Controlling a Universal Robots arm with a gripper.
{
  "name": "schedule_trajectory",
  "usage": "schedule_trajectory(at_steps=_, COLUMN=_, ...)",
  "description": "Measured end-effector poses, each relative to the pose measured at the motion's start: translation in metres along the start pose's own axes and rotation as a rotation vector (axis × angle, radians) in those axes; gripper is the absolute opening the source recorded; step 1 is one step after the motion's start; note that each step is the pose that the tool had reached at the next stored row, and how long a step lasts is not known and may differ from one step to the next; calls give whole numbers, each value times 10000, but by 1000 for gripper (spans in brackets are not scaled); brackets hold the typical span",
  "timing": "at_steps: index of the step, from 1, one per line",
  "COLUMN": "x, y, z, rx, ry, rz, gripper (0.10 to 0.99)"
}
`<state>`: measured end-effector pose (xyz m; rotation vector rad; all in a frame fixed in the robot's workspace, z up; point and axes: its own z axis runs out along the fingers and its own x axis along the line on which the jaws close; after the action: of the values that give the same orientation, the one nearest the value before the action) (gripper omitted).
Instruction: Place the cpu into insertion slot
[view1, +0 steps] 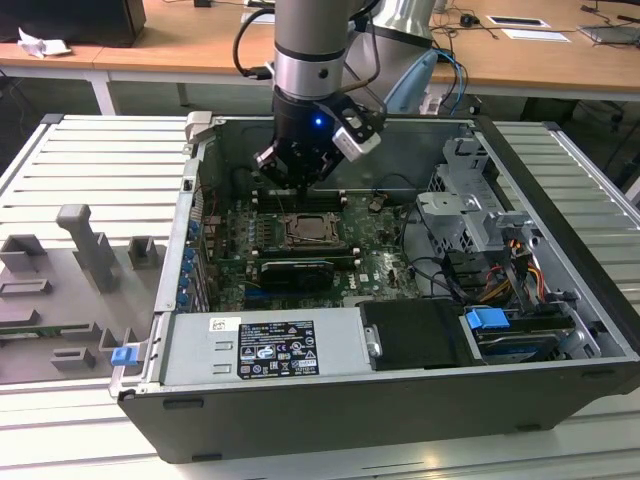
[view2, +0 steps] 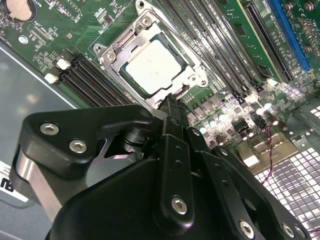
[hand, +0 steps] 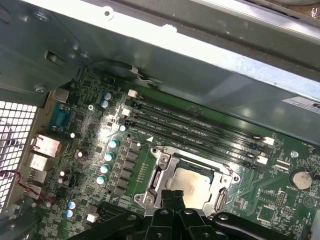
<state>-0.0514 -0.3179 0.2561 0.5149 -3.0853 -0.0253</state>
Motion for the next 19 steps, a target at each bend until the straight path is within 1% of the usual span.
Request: schedule_trajectory(at_steps=19, x=39, y=13, z=1, rx=0, ry=0, rz=-1, gripper=106)
